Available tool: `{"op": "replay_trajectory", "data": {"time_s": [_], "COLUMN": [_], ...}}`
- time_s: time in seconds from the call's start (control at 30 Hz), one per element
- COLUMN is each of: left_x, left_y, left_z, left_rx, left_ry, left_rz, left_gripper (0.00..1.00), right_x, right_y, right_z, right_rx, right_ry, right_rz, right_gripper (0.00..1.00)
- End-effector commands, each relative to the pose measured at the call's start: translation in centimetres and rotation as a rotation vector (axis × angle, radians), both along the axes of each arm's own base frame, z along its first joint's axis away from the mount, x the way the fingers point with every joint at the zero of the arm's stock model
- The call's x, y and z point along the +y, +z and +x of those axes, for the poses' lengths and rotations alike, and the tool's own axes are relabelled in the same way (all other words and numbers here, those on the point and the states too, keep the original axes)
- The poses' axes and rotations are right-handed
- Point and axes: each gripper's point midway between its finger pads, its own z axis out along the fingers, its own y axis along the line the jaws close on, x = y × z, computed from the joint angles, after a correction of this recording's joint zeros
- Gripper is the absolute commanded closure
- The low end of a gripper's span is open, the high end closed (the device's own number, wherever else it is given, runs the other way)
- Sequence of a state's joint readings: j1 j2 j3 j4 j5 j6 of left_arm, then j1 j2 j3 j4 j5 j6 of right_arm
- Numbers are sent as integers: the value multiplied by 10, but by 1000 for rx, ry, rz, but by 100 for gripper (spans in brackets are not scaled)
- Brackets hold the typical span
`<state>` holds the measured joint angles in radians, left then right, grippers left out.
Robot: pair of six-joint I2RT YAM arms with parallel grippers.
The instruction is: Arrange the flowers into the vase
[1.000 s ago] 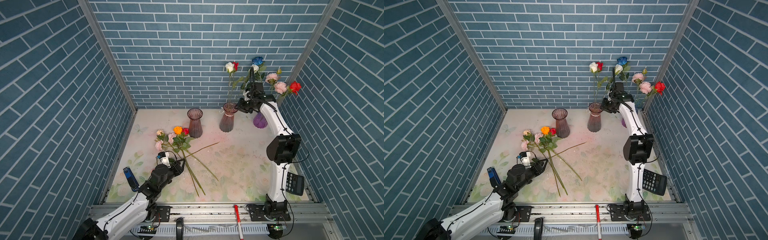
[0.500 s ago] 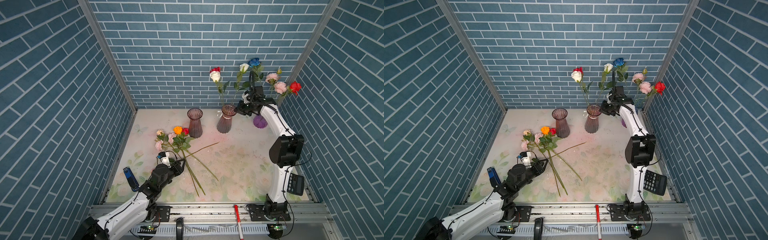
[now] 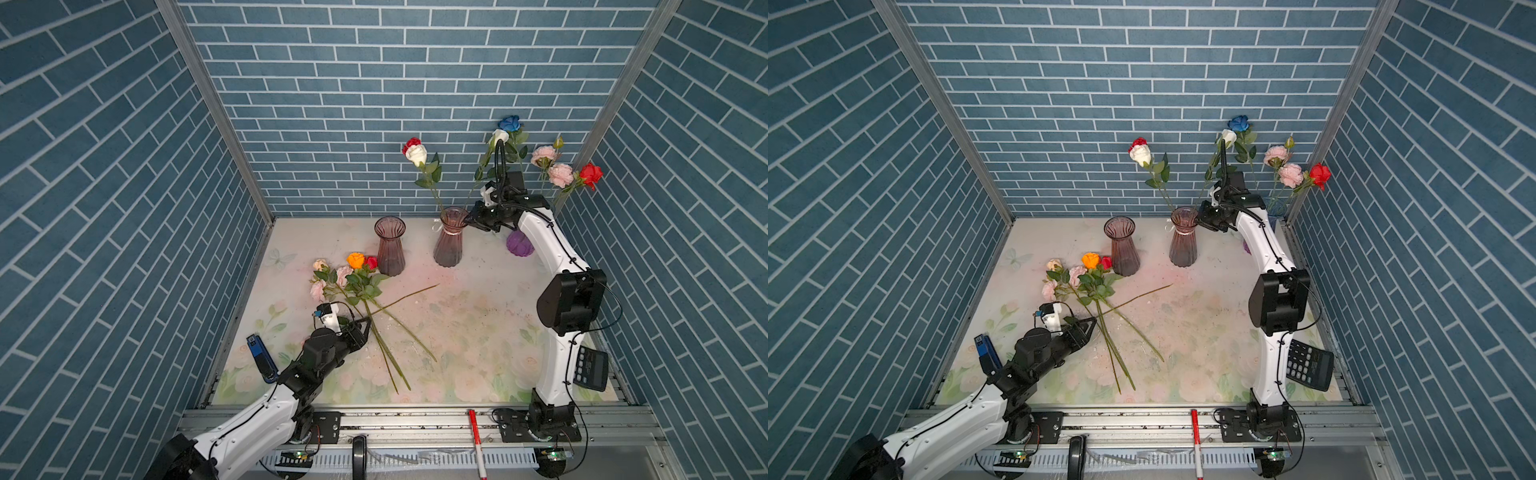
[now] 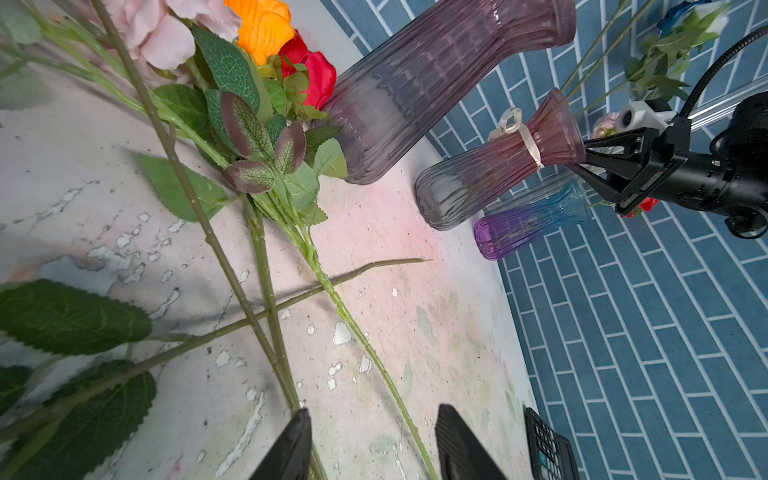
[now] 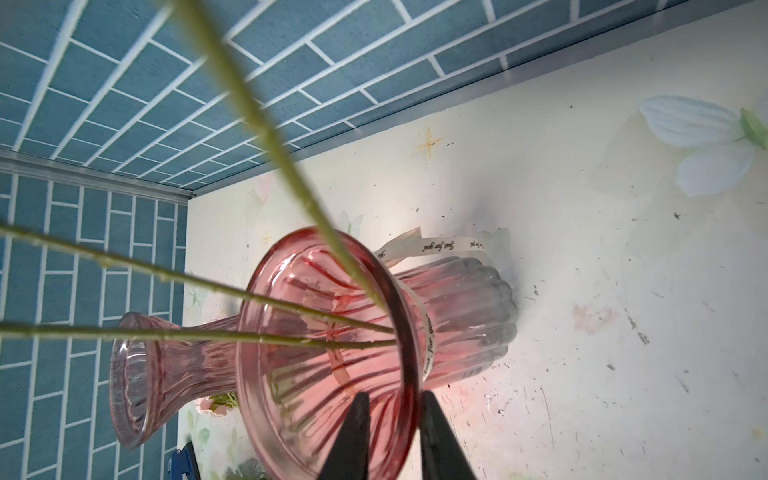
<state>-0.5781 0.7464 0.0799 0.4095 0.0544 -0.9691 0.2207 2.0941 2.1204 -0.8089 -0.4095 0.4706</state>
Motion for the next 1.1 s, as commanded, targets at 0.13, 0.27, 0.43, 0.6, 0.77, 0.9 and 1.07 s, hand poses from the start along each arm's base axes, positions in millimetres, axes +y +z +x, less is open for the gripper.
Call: {"op": "replay_trajectory", "data": {"time_s": [0.13, 0.27, 0.43, 0.6, 0.77, 0.9, 1.07], "left_x": [0, 0, 1, 1, 1, 1, 5], "left_y": [13, 14, 14, 14, 15, 16, 21], "left_z": [4, 3, 3, 3, 2, 1, -3], "left_rx": [-35, -37, -36, -36, -39, -42, -52], "left_ry": [4, 3, 4, 4, 4, 2, 8], "left_rz": [-15, -17, -16, -14, -14, -17, -30], "left_gripper": [49, 49, 50, 50, 50, 50, 50], "right_x": [0, -2, -11, -25, -53, -89, -116], "right_y": [21, 26, 37, 70, 117, 145, 149], "right_z": [-7, -8, -11, -22, -40, -56, -49], "right_rx": [-23, -28, -62, -158, -308, -368, -341], "right_ry": [13, 10, -3, -15, -93, -214, -272], "right_rz": [-3, -7, -43, -60, -55, -22, 102], "right_gripper": [68, 62, 52, 52, 54, 63, 83]}}
